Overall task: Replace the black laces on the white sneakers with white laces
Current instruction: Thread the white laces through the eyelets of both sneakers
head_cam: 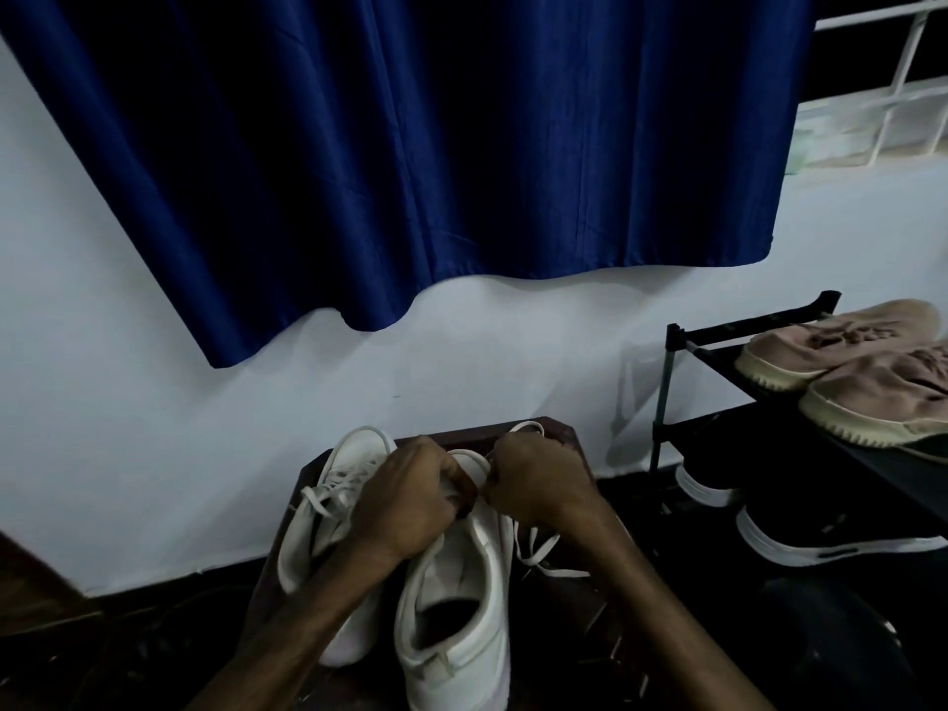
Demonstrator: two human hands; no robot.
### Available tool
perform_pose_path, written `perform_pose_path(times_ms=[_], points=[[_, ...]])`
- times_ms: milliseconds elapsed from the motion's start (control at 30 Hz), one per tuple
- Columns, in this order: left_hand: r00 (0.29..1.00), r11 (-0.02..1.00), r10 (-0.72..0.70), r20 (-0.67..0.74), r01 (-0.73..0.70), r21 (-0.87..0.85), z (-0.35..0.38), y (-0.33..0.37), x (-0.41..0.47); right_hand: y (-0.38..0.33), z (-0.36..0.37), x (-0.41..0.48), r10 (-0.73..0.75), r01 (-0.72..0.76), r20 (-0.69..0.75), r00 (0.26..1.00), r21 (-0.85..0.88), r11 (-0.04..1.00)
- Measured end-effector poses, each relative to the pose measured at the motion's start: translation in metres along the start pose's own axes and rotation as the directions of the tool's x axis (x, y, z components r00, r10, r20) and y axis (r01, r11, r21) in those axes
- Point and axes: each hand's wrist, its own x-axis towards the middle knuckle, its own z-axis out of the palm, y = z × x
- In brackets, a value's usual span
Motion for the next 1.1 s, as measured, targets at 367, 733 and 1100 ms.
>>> perform_pose_path(times_ms=[367, 733, 1100], points=[[0.995, 0.997, 0.054, 0.088, -0.059, 0.059, -0.004, 0.005, 0.001, 0.024, 0.000, 0.012, -0.068, -0.040, 0.221, 0.973, 0.450, 0.892], [0.959, 0.994, -0.095, 0.266, 0.106, -0.027, -0.026, -0.004, 0.017, 0.040, -0.007, 0.022, -0.139, 0.167, -0.091, 0.986, 0.555, 0.815], [0.948, 0.919, -0.216, 0.235, 0.278, -0.279, -0.016, -0.028, 0.012, 0.018, 0.012, 0.024, -0.317, 0.271, -0.009, 0.948, 0.546, 0.793]])
